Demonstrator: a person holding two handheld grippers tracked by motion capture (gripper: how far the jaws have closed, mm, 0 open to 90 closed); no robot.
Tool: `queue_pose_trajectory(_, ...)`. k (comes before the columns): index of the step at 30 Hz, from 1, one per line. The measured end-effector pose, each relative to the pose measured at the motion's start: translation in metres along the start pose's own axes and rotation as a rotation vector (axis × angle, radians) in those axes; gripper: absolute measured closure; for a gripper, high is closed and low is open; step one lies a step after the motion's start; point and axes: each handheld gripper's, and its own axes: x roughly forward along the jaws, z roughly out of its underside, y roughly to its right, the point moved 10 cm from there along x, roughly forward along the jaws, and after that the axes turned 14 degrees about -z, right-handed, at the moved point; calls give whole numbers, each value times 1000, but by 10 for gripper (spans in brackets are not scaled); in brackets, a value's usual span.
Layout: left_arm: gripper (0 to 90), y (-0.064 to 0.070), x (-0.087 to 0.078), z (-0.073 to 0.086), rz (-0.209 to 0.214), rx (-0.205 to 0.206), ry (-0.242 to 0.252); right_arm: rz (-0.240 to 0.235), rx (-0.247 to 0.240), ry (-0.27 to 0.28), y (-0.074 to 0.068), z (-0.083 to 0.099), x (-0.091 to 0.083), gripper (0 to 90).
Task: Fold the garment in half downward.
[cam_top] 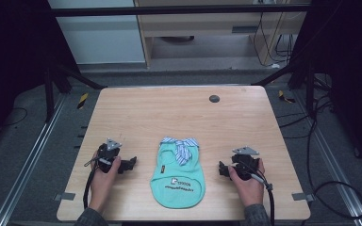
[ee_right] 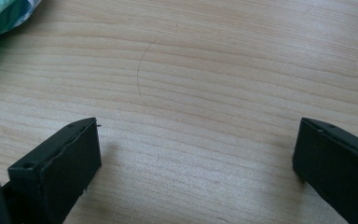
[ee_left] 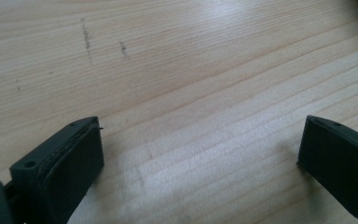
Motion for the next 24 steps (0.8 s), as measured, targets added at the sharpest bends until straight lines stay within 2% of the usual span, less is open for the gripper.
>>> queue_pose_trajectory(12,0,5,-8,6,-2,1,-5,-13,-1,-2,-1,0,1,4)
queue_pose_trajectory(14,0,8,-10,6,8,15,-13,-17,-3,-2,-1,0,0,17)
queue_pose_trajectory(15,14,10,-11,4,21,17,-17,-22,-5,3,-2,0,0,53)
queue_pose_trajectory(16,49,11,-13,2,33,22,-10,-29,-14,10,-3,-2,-2,126)
queue_pose_trajectory(18,35,14,-17,-5,58,23,1,-55,-12,2,-7,-5,-3,179)
queue_pose_trajectory(20,39,15,-20,-11,76,33,8,-81,-45,-8,-14,-11,-4,258)
queue_pose_trajectory(23,50,19,-21,-21,108,40,5,-105,-84,-22,-23,-23,-3,316)
queue_pose_trajectory(24,52,21,-21,-23,119,54,-3,-110,-98,-28,-26,-26,-3,323)
